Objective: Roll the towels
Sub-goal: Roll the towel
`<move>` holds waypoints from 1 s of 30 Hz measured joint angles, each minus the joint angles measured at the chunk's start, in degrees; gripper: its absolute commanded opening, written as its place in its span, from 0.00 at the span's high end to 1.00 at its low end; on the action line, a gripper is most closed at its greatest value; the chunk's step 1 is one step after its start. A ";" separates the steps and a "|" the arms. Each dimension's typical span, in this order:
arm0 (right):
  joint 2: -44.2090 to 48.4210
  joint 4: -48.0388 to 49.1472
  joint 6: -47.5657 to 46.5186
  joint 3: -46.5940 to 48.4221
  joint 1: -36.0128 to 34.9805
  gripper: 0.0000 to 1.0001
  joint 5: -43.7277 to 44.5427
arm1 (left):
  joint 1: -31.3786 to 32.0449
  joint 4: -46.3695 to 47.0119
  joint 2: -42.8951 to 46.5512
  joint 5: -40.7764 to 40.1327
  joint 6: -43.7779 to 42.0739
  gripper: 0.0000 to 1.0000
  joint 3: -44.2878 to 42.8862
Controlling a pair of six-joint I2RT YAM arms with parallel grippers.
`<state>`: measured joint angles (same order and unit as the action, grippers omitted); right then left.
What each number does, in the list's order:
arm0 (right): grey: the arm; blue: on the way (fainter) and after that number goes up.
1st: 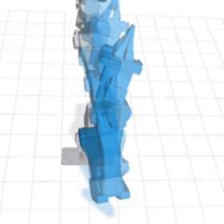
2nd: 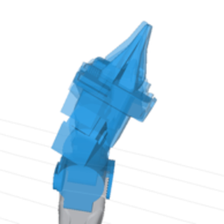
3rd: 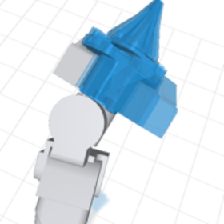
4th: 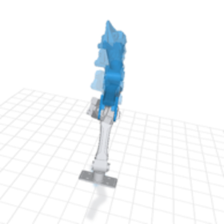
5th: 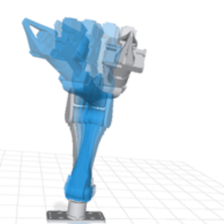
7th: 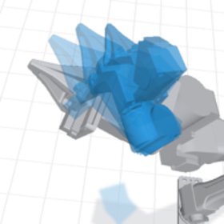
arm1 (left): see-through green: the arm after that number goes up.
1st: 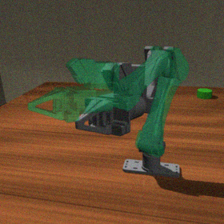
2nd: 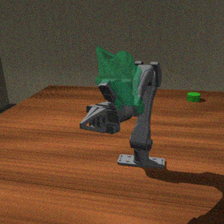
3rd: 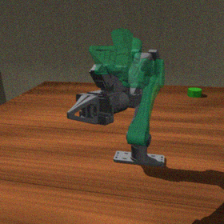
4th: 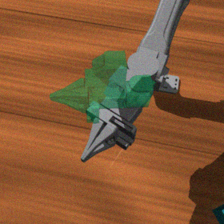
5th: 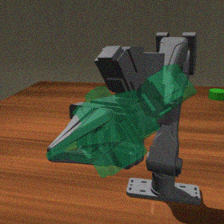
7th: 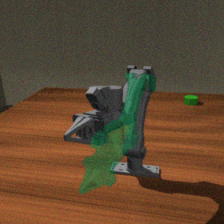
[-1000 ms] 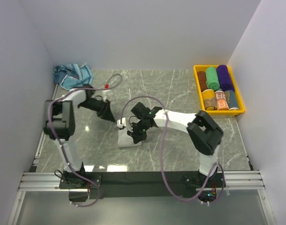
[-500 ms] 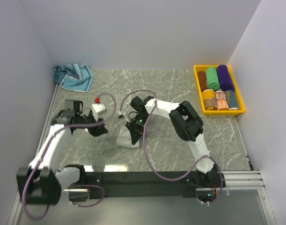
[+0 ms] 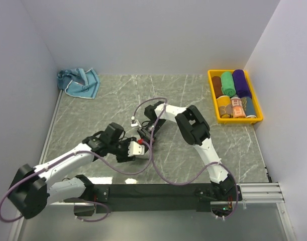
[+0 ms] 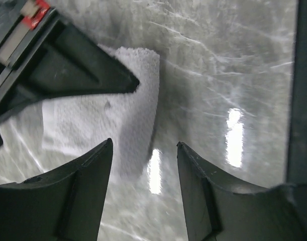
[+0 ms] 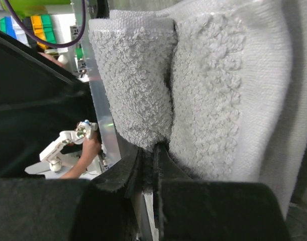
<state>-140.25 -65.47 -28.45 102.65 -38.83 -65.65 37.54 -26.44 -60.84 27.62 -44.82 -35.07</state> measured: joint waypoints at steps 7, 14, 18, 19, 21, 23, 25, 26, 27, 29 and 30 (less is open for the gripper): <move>-0.70 -1.44 -0.09 0.92 0.59 1.00 -0.09 | 2.25 7.52 -10.62 -4.66 -6.88 0.52 0.26; -0.57 -2.97 -0.24 1.11 1.68 0.64 0.46 | 2.29 5.75 -17.84 -4.72 -10.19 0.96 -3.78; -0.33 -5.77 -0.59 4.13 4.74 0.49 4.46 | 2.25 0.52 -21.18 -2.58 -9.33 0.99 -8.90; -0.13 -6.23 -0.50 5.16 5.77 0.48 5.42 | 2.21 -0.83 -21.84 -1.97 -8.94 0.99 -10.01; 1.11 -5.70 -0.46 7.13 8.85 0.48 8.46 | 2.05 -4.57 -23.91 0.09 -7.82 0.99 -12.52; 4.07 -3.76 0.26 7.21 12.92 0.48 11.04 | 1.75 -8.26 -26.25 2.49 -6.64 0.99 -14.67; 10.34 1.68 1.88 2.47 17.90 0.48 12.33 | 0.92 -12.02 -29.40 4.96 -5.42 0.99 -17.79; 15.17 5.11 2.86 -2.19 20.41 0.48 12.70 | 0.22 -13.86 -31.45 6.29 -4.79 0.99 -19.78; 19.12 6.99 3.32 -6.03 22.43 0.49 13.35 | -0.37 -15.61 -33.44 7.41 -4.02 0.99 -21.66; 29.07 10.14 4.07 -13.81 27.08 0.52 15.78 | -2.10 -19.78 -38.40 9.97 -1.99 0.99 -26.45; 33.59 12.02 4.31 -16.94 28.48 0.54 16.83 | -2.84 -22.16 -40.98 11.02 -1.03 0.99 -28.89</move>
<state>-106.65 -53.45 -24.14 85.71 -10.35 -48.82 34.70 -48.60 -101.82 38.63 -45.84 -63.96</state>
